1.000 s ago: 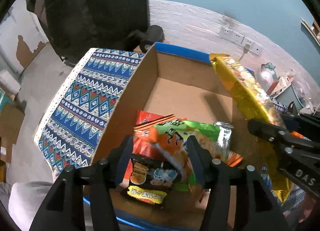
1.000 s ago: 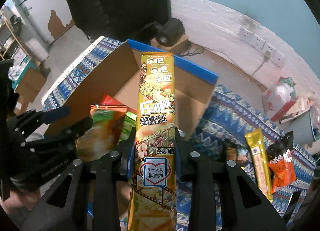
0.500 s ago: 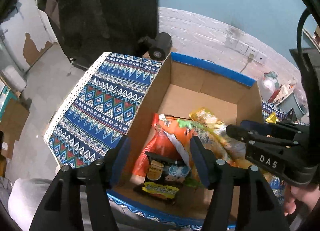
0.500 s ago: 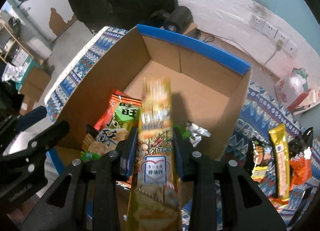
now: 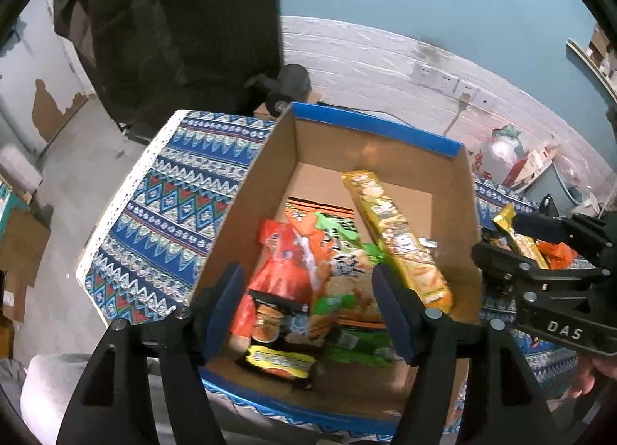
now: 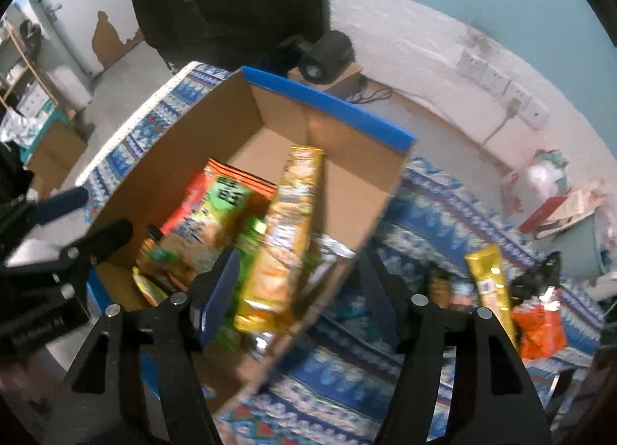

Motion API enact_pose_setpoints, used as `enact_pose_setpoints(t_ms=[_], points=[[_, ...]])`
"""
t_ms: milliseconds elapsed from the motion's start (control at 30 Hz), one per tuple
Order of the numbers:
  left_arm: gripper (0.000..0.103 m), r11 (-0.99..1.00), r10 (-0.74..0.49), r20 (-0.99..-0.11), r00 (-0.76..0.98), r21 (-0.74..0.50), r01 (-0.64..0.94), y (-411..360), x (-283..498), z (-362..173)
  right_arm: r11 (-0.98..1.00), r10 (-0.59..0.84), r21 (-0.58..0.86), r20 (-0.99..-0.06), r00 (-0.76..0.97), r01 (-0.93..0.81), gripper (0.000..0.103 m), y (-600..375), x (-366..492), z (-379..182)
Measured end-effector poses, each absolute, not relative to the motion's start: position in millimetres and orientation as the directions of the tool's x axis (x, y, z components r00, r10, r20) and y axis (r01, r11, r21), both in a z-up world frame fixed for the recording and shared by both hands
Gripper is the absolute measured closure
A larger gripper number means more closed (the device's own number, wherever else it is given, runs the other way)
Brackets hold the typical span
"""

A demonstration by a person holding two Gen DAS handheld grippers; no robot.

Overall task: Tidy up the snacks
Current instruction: 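Move both tools from the box back over the snack pile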

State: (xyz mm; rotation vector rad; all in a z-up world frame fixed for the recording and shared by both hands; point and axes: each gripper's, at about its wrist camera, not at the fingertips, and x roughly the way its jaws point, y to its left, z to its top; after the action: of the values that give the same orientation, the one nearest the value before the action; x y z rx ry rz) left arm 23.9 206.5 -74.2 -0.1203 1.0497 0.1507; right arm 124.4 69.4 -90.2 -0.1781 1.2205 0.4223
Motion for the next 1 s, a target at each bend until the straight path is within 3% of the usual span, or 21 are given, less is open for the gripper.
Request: enact_pose_setpoints(t_ms=[200, 367, 1000], points=[[0.033, 0.989, 0.027, -0.873, 0.487, -0.048, -0.140, 183, 26, -70, 0.917, 0.186, 0.059, -0.939, 0.291, -0.395, 0.036, 32, 114, -82], [0.029, 0.996, 0.029, -0.864, 0.503, -0.016, -0.085, 156, 27, -63, 0.924, 0.156, 0.024, -0.934, 0.320, -0.381, 0.032, 7, 104, -73], [0.029, 0.995, 0.006, -0.869, 0.495, 0.054, 0.084, 63, 38, -58, 0.964, 0.091, -0.006, -0.933, 0.349, -0.266, 0.029, -103, 75, -66]])
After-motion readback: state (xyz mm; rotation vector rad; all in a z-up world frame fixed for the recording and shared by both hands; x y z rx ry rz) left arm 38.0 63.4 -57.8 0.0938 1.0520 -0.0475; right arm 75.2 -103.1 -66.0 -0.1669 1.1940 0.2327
